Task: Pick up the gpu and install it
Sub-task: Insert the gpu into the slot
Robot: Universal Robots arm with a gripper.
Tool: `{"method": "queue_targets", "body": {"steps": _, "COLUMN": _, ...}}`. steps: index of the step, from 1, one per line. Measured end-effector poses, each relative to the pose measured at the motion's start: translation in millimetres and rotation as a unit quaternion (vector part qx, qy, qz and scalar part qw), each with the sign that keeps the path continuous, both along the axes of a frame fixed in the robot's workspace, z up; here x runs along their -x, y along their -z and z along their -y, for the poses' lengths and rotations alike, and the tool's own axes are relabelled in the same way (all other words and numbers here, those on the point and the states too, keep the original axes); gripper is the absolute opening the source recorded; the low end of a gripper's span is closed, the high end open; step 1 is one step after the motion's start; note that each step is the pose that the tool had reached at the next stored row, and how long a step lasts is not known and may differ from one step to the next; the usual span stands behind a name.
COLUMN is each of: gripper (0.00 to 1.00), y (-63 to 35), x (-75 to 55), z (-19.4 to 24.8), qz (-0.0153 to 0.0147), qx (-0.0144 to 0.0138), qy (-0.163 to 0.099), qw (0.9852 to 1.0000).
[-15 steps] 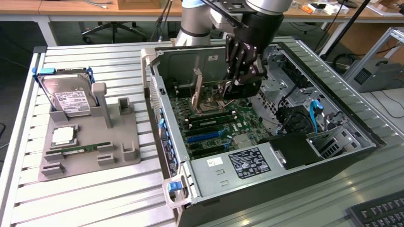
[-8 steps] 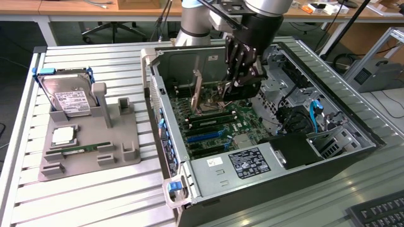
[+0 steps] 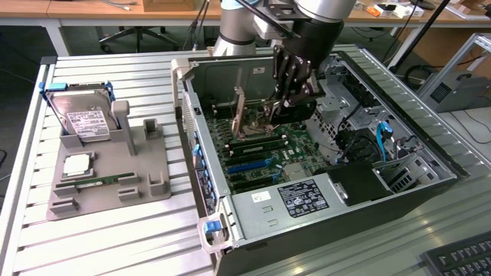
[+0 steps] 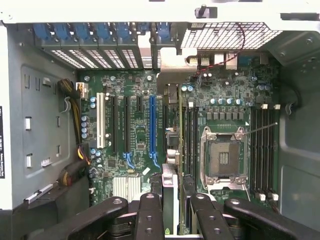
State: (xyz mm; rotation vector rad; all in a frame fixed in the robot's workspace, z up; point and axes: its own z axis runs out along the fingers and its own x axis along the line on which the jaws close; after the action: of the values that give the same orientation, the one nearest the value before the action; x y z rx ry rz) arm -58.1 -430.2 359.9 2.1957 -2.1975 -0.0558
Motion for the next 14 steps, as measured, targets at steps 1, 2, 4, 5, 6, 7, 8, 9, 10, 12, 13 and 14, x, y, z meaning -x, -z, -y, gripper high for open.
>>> {"method": "queue_targets", "body": {"steps": 1, "gripper": 0.26, "y": 0.3, "x": 0.2, "z": 0.3, "qz": 0.0000, "qx": -0.0001, "qy": 0.000, "qw": 1.0000}}
{"method": "queue_targets", "body": {"steps": 2, "gripper": 0.26, "y": 0.5, "x": 0.4, "z": 0.6, "qz": 0.0000, "qx": 0.0000, "qy": 0.000, "qw": 1.0000}}
{"method": "queue_targets", "body": {"steps": 4, "gripper": 0.26, "y": 1.1, "x": 0.7, "z": 1.3, "qz": 0.0000, "qx": -0.0001, "qy": 0.000, "qw": 1.0000}}
{"method": "queue_targets", "body": {"steps": 5, "gripper": 0.26, "y": 1.4, "x": 0.8, "z": 1.6, "qz": 0.0001, "qx": -0.0001, "qy": 0.000, "qw": 1.0000}}
{"method": "queue_targets", "body": {"steps": 6, "gripper": 0.26, "y": 1.7, "x": 1.0, "z": 1.9, "qz": 0.0000, "qx": 0.0000, "qy": 0.000, "qw": 1.0000}}
{"method": "queue_targets", "body": {"steps": 7, "gripper": 0.26, "y": 2.1, "x": 1.3, "z": 2.3, "qz": 0.0000, "qx": 0.0000, "qy": 0.000, "qw": 1.0000}}
{"method": "queue_targets", "body": {"steps": 8, "gripper": 0.26, "y": 2.3, "x": 1.5, "z": 2.7, "qz": 0.0000, "qx": 0.0000, "qy": 0.000, "qw": 1.0000}}
{"method": "queue_targets", "body": {"steps": 9, "gripper": 0.26, "y": 2.7, "x": 1.8, "z": 3.1, "qz": 0.0000, "qx": 0.0000, "qy": 0.000, "qw": 1.0000}}
{"method": "queue_targets", "body": {"steps": 10, "gripper": 0.26, "y": 3.4, "x": 2.4, "z": 4.0, "qz": 0.0000, "qx": 0.0000, "qy": 0.000, "qw": 1.0000}}
{"method": "queue_targets", "body": {"steps": 12, "gripper": 0.26, "y": 5.0, "x": 3.7, "z": 6.0, "qz": 0.0000, "qx": 0.0000, "qy": 0.000, "qw": 1.0000}}
{"method": "queue_targets", "body": {"steps": 13, "gripper": 0.26, "y": 5.4, "x": 4.0, "z": 6.5, "qz": 0.0000, "qx": 0.0000, "qy": 0.000, "qw": 1.0000}}
{"method": "queue_targets", "body": {"steps": 14, "gripper": 0.26, "y": 5.9, "x": 4.4, "z": 6.9, "qz": 0.0000, "qx": -0.0001, "qy": 0.000, "qw": 1.0000}}
